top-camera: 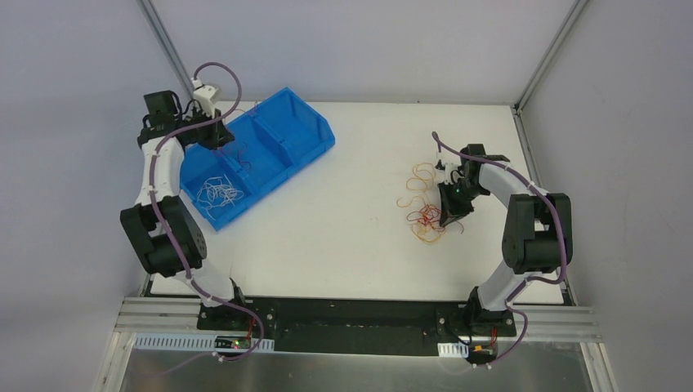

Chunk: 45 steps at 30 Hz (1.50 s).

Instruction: Untangle the cables

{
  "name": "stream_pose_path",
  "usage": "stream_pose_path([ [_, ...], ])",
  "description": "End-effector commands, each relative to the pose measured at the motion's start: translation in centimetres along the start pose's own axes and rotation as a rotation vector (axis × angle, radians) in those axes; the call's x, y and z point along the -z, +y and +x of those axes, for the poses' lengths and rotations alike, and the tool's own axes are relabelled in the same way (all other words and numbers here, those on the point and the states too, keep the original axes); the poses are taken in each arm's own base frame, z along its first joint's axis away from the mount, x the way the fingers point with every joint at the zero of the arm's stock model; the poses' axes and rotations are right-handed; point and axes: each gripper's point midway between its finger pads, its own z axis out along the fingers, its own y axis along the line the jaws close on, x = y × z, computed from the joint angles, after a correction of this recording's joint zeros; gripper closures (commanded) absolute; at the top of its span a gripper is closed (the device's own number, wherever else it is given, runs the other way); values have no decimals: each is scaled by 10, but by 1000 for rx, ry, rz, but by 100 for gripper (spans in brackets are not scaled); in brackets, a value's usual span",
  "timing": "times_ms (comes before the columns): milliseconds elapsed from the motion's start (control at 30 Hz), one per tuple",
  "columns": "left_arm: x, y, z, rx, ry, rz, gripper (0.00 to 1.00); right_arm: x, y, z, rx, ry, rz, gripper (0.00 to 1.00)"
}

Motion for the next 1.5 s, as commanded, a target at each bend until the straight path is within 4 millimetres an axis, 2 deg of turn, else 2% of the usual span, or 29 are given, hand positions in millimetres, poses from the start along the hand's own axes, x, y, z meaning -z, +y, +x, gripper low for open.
stream_pose_path([
  [0,-37,-1,16,10,148,-37,100,10,7,-3,-6,-18,-27,100],
  [167,-67,2,12,98,185,-74,100,20,27,-15,-19,-61,-115,100],
  [300,-72,5,17,145,203,-98,100,28,51,-28,-8,-94,-182,100],
  [333,-72,5,21,142,216,-108,100,29,59,-32,5,-103,-198,100],
  [467,-70,6,59,133,329,-149,100,28,82,-40,68,-112,-209,100],
  [533,-67,2,81,123,392,-142,100,27,88,-42,84,-107,-208,100],
  [600,-60,1,87,130,424,-149,100,26,88,-41,83,-101,-206,100],
  [667,-48,0,72,156,370,-145,100,26,87,-40,88,-97,-199,100],
  [800,-16,7,20,206,195,-179,100,25,85,-35,95,-93,-191,100],
  [867,0,8,1,196,136,-195,100,25,86,-33,92,-93,-193,100],
  [933,12,7,-7,192,106,-206,100,24,86,-33,89,-92,-195,100],
  [1067,20,-1,-3,260,107,-224,100,24,85,-33,88,-90,-192,100],
  [1267,16,-13,12,591,121,-280,100,24,84,-33,91,-89,-181,100],
  [1400,17,-25,20,737,110,-340,100,23,82,-32,94,-85,-176,100],
  [1467,12,-33,15,792,101,-328,100,21,82,-31,91,-77,-177,100],
])
